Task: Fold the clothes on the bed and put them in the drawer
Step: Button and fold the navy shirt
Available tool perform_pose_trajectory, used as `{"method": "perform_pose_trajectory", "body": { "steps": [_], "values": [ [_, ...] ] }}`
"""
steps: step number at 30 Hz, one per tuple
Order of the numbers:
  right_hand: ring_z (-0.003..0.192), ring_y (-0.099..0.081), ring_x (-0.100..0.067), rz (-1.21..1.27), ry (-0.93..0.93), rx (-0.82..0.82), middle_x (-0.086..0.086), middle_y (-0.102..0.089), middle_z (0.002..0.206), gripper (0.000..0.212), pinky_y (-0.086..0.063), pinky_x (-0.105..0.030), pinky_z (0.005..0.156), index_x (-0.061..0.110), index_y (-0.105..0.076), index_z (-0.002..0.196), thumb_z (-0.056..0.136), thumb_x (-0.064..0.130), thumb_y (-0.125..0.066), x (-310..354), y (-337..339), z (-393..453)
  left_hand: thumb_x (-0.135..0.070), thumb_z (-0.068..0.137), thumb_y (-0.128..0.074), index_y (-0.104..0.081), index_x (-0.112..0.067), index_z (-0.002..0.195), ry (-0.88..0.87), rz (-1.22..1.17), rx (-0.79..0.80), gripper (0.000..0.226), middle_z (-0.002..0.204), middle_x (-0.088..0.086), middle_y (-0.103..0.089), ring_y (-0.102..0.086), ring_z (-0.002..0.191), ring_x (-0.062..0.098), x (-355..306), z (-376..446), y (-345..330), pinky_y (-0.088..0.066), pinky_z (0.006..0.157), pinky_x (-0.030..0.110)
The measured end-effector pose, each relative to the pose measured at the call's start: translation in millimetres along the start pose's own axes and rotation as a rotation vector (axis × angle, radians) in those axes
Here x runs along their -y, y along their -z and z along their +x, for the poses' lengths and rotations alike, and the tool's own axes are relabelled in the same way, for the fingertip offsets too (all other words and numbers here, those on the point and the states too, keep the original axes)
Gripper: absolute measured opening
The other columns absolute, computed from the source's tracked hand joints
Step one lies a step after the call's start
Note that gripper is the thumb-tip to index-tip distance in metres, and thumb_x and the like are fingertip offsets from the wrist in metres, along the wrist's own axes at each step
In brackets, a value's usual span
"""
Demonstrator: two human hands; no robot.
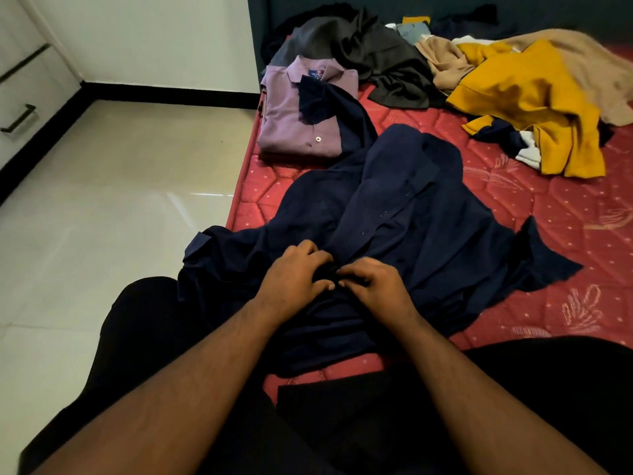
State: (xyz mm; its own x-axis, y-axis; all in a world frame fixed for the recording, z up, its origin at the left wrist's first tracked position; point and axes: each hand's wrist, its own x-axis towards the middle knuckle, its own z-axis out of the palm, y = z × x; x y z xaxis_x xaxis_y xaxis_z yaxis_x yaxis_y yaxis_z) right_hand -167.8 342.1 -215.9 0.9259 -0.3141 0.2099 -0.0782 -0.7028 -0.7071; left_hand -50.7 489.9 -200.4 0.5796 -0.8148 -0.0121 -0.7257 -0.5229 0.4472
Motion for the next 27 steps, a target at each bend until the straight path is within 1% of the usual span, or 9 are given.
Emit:
{"method": "perform_pose_trajectory", "body": {
  "steps": [4,8,10,13,16,17,19,21,27],
  "values": [
    [0.083,-0.066,-0.003,0.064,0.026,-0.015,0.005,-0.073,0.091,0.02,-0.053,-0.021,0.077,0.013,-0.077,0.095,0.08,0.001,-0.071,4,2,7,-0.019,0.073,-0.083,-0.072,-0.017,0.111,0.061,-0.296,-0.036,0.04,0.1,0.001,-0.063,-0.06,0.094,0.016,18,-1,6,-0.044,0.085,0.017],
    [0.084,-0.068,0.0,0.168,-0.044,-0.021,0.007,-0.073,0.089,0.018,-0.051,-0.013,0.078,0.012,-0.078,0.093,0.079,0.002,-0.074,8,7,7,-0.013,0.076,-0.082,-0.074,-0.014,0.107,0.177,-0.566,-0.019,0.031,0.095,-0.003,-0.071,-0.065,0.086,0.003,24,-3,13,-0.047,0.082,0.012],
    [0.086,-0.067,0.001,0.191,-0.085,-0.006,0.007,-0.073,0.09,0.016,-0.05,-0.011,0.08,0.012,-0.078,0.094,0.08,0.005,-0.075,8,10,8,-0.016,0.078,-0.08,-0.073,-0.013,0.107,0.237,-0.683,-0.04,0.03,0.092,-0.001,-0.073,-0.063,0.081,0.003,23,-4,12,-0.048,0.077,0.013],
    [0.086,-0.067,0.0,0.196,-0.113,0.021,0.005,-0.074,0.09,0.016,-0.05,-0.011,0.081,0.011,-0.078,0.093,0.079,0.003,-0.075,8,12,9,-0.023,0.072,-0.086,-0.072,-0.018,0.109,0.258,-0.616,-0.078,0.04,0.093,0.0,-0.07,-0.062,0.08,0.005,25,-1,3,-0.047,0.076,0.012],
    [0.081,-0.067,0.003,0.222,-0.167,0.022,0.011,-0.071,0.082,0.016,-0.05,-0.01,0.078,0.009,-0.078,0.088,0.077,-0.002,-0.074,7,9,8,-0.017,0.076,-0.082,-0.074,-0.015,0.107,0.247,-0.557,-0.104,0.033,0.098,-0.001,-0.072,-0.063,0.084,0.002,21,2,-3,-0.044,0.078,0.005],
    [0.078,-0.066,0.004,0.239,-0.182,0.013,0.012,-0.07,0.08,0.016,-0.049,-0.009,0.077,0.009,-0.078,0.087,0.077,-0.003,-0.074,7,9,8,-0.012,0.079,-0.079,-0.074,-0.012,0.106,0.252,-0.573,-0.134,0.028,0.099,0.0,-0.073,-0.063,0.085,0.001,18,2,-4,-0.045,0.08,0.006],
    [0.076,-0.066,0.004,0.277,-0.199,-0.008,0.012,-0.07,0.079,0.015,-0.048,-0.009,0.074,0.009,-0.076,0.085,0.076,-0.003,-0.075,7,9,10,-0.007,0.083,-0.073,-0.075,-0.01,0.102,0.281,-0.62,-0.212,0.02,0.096,-0.002,-0.074,-0.066,0.085,0.003,11,2,-4,-0.051,0.086,0.016],
    [0.077,-0.066,0.003,0.318,-0.206,-0.022,0.011,-0.071,0.081,0.017,-0.049,-0.011,0.075,0.012,-0.075,0.085,0.077,-0.003,-0.075,8,11,11,-0.008,0.084,-0.073,-0.076,-0.009,0.096,0.291,-0.699,-0.255,0.013,0.091,-0.001,-0.075,-0.068,0.082,0.007,5,0,-2,-0.054,0.085,0.025],
    [0.088,-0.07,-0.006,0.373,-0.181,-0.006,0.006,-0.074,0.09,0.033,-0.053,-0.022,0.085,0.03,-0.072,0.094,0.077,0.001,-0.076,16,17,12,-0.002,0.084,-0.071,-0.075,-0.012,0.087,0.258,-0.993,-0.366,0.011,0.08,-0.003,-0.075,-0.067,0.074,0.005,-15,-4,12,-0.054,0.074,0.019]
  ]
}}
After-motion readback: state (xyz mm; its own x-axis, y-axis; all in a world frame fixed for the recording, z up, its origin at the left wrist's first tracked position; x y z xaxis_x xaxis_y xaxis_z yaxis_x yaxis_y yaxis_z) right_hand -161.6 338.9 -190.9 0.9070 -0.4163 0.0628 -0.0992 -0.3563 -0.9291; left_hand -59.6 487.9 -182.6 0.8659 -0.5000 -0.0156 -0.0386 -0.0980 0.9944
